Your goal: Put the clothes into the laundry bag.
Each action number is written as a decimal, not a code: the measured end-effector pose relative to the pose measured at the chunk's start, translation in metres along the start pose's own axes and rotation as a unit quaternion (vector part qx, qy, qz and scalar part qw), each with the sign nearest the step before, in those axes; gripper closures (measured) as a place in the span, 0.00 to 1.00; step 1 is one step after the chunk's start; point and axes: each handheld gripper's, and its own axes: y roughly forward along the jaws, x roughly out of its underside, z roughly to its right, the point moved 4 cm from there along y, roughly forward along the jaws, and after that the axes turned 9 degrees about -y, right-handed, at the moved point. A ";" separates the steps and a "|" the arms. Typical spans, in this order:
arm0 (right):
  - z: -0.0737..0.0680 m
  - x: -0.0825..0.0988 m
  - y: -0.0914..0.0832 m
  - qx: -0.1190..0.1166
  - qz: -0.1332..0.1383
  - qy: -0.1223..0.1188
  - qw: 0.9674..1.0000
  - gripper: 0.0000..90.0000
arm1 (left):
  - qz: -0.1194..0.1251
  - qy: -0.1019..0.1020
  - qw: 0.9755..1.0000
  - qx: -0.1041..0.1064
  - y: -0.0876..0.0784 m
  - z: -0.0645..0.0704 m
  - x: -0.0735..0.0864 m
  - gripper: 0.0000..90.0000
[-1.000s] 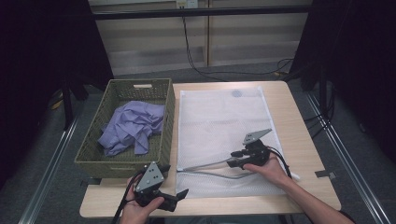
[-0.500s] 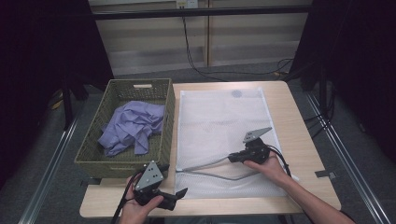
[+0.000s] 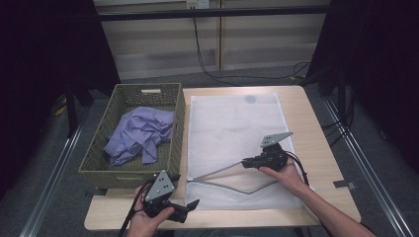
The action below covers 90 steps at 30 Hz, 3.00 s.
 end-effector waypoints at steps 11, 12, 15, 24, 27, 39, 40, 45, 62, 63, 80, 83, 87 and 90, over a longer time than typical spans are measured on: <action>-0.001 -0.010 -0.010 0.002 0.030 -0.004 1.000 0.95 | -0.004 0.006 1.000 0.000 0.000 0.000 0.000 0.04; -0.001 -0.010 -0.011 0.002 0.031 -0.004 0.999 0.95 | -0.004 0.005 1.000 0.001 0.000 0.000 0.000 0.04; -0.001 -0.012 -0.013 0.005 0.037 -0.004 0.999 0.95 | -0.004 0.004 1.000 0.000 0.000 0.000 0.000 0.04; -0.001 -0.019 -0.020 0.008 0.059 -0.003 0.998 0.94 | -0.004 0.005 1.000 0.000 0.000 0.000 0.000 0.04; 0.000 -0.022 -0.023 0.010 0.065 -0.005 0.998 0.94 | -0.002 0.002 1.000 -0.002 0.000 -0.001 0.000 0.04; 0.000 -0.032 -0.029 0.006 0.082 -0.005 0.997 0.97 | -0.007 0.007 1.000 -0.004 0.000 -0.002 0.001 0.04; 0.000 -0.033 -0.030 0.006 0.086 -0.006 0.996 0.97 | -0.007 0.008 1.000 -0.007 0.000 -0.002 0.001 0.04; 0.003 -0.041 -0.035 0.006 0.096 -0.006 0.995 0.97 | -0.005 0.004 1.000 -0.007 -0.001 -0.002 0.001 0.04; 0.009 -0.059 -0.041 0.010 0.126 -0.013 0.992 0.97 | -0.002 0.004 1.000 -0.006 -0.001 -0.001 0.000 0.04; 0.009 -0.060 -0.041 0.011 0.128 -0.013 0.992 0.97 | -0.002 0.003 1.000 -0.006 -0.001 -0.001 0.000 0.04; 0.019 -0.089 -0.056 0.023 0.175 -0.018 0.984 0.98 | -0.005 0.006 1.000 -0.004 -0.001 -0.001 0.000 0.04; 0.021 -0.094 -0.057 0.026 0.182 -0.018 0.983 0.98 | -0.001 0.004 1.000 -0.002 -0.001 -0.001 0.000 0.04; 0.023 -0.096 -0.056 0.020 0.190 -0.018 0.981 0.98 | 0.003 0.000 1.000 0.001 -0.002 -0.001 -0.001 0.04; 0.022 -0.095 -0.055 0.019 0.188 -0.017 0.982 0.98 | 0.011 0.001 1.000 0.002 -0.005 -0.001 -0.004 0.04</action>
